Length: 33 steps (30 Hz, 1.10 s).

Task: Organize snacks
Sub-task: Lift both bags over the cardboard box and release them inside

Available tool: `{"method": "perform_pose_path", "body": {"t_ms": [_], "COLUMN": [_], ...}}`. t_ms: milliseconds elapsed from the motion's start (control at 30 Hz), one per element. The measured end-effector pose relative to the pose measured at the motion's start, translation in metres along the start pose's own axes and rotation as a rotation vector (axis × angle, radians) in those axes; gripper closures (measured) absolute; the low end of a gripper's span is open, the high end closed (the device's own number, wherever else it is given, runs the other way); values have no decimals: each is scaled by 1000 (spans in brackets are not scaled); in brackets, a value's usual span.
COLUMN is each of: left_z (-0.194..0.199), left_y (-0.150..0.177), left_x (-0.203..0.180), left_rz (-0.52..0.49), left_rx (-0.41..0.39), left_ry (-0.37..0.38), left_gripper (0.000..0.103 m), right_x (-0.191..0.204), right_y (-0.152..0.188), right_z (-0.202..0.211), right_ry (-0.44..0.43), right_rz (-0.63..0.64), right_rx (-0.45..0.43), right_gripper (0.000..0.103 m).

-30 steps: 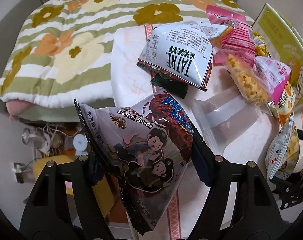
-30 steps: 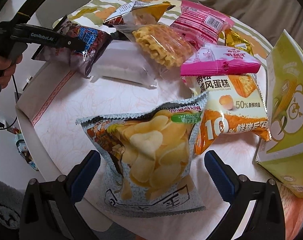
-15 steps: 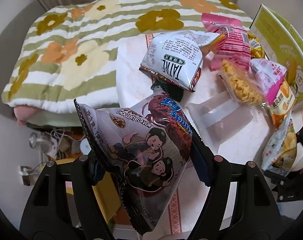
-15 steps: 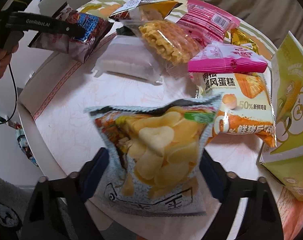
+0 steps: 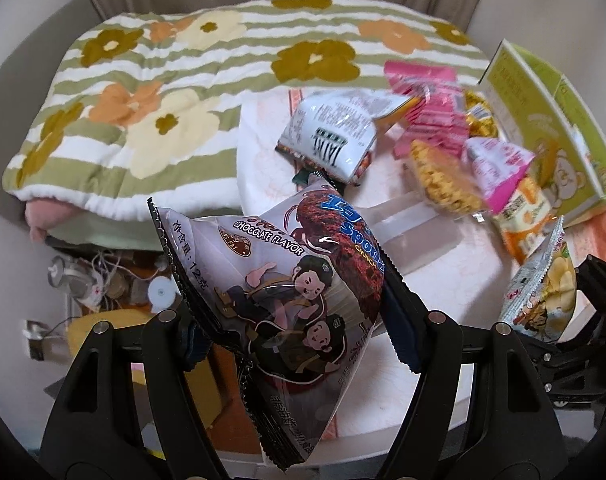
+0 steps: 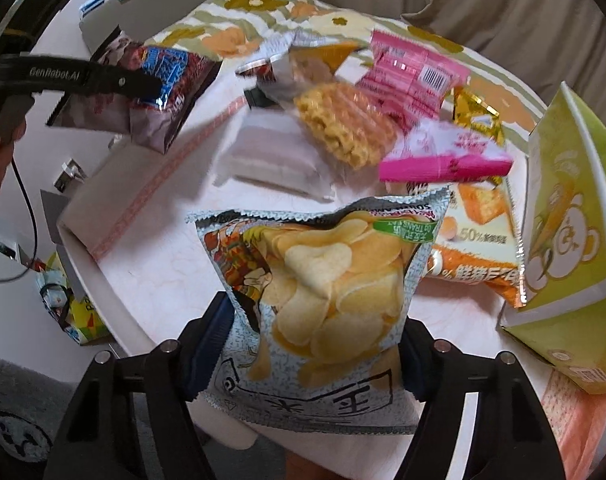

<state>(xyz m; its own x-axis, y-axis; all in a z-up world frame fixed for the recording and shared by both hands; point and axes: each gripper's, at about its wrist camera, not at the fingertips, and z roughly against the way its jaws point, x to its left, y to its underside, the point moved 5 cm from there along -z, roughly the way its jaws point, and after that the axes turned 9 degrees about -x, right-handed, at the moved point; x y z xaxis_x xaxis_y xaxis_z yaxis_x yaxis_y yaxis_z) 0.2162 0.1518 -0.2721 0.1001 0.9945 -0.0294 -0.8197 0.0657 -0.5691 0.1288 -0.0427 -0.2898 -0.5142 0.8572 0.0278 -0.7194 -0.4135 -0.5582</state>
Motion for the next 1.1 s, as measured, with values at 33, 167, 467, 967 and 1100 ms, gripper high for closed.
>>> {"method": "perform_pose_path", "body": {"t_ms": [33, 167, 467, 967, 1100], "left_z": [6, 30, 62, 46, 25], "left_y": [-2, -15, -64, -159, -179], "left_x": [0, -9, -46, -212, -268], "left_rz": [1, -3, -41, -11, -14], "left_rx": [-10, -69, -181, -298, -278], "left_ry": [6, 31, 68, 166, 196], "left_gripper": [34, 34, 34, 34, 34], "right_x": [2, -2, -41, -211, -258], "right_y": [-3, -23, -56, -75, -73], "right_z": [5, 34, 94, 151, 161], "right_ry": [3, 25, 116, 193, 215], "right_rz": [-8, -44, -83, -155, -194], "right_rx": [-10, -65, -200, -320, -321], "right_gripper": [34, 34, 34, 34, 34]}}
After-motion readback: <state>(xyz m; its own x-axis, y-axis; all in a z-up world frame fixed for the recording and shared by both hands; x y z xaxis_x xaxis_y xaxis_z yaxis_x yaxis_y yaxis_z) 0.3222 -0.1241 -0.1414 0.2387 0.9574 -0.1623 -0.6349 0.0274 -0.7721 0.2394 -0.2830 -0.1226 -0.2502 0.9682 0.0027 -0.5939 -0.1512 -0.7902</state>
